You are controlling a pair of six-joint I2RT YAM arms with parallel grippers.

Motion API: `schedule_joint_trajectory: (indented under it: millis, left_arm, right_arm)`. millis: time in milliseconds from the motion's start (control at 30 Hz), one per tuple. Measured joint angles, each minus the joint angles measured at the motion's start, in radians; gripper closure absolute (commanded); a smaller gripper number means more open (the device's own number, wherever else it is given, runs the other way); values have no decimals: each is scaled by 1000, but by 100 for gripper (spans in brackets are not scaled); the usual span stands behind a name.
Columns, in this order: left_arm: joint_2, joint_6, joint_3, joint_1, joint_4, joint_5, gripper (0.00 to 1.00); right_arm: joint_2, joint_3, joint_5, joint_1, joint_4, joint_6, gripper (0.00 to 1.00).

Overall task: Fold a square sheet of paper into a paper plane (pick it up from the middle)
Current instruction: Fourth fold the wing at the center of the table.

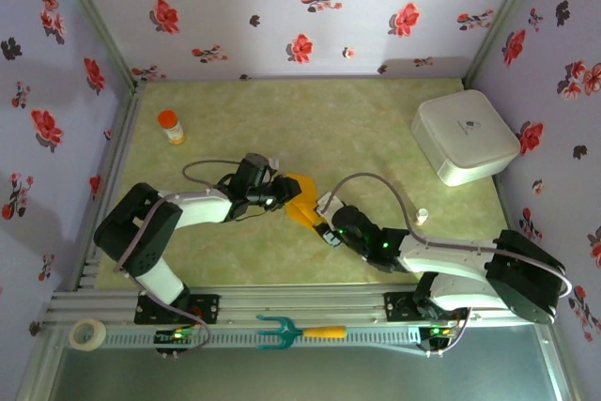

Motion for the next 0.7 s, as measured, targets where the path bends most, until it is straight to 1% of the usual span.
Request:
schedule_joint_trajectory:
  millis: [267, 467, 600, 700]
  left_arm:
    - [0, 0, 0, 0, -1, 7, 74]
    - [0, 1, 5, 0, -7, 8, 76]
    - [0, 3, 7, 0, -8, 8, 77]
    - [0, 3, 8, 0, -7, 8, 78]
  right_arm:
    - [105, 5, 23, 48, 19, -67, 50]
    - [195, 22, 105, 84, 43, -98, 51]
    - [227, 23, 153, 88, 85, -103, 54]
    - [257, 29, 172, 88, 109, -102, 59]
